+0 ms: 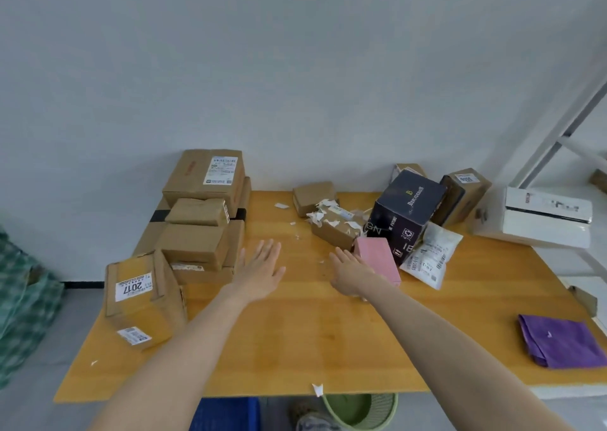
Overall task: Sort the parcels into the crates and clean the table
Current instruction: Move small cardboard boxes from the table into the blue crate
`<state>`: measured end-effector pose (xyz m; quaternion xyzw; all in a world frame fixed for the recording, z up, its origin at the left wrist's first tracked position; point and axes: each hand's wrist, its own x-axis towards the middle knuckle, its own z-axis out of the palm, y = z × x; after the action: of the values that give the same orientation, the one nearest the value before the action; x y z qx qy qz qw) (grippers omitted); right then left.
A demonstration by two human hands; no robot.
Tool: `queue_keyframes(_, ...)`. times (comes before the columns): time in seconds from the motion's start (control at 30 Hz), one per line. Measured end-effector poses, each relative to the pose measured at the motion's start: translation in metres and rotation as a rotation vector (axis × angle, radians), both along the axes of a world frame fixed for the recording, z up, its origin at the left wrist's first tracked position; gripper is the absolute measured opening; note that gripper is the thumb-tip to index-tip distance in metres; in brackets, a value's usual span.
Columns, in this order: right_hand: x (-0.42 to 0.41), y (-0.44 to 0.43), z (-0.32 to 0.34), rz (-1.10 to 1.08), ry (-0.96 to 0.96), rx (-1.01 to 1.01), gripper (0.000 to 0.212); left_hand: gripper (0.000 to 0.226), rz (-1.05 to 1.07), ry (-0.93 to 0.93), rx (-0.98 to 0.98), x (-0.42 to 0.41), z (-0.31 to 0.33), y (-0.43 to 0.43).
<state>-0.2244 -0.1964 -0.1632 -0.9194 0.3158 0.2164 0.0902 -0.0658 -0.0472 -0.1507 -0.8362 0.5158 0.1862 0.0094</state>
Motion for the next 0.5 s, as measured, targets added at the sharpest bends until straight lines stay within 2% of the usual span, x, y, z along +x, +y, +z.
queue_keyframes(0.3,0.072,-0.083,-0.025,-0.121,-0.062,0.167,0.075,0.058,0.014,0.022,0.038,0.042,-0.014,-0.089)
queue_keyframes(0.5,0.105,-0.117,-0.054,-0.337,-0.186,0.113,0.071,0.059,0.024,0.074,0.076,0.053,-0.039,-0.126)
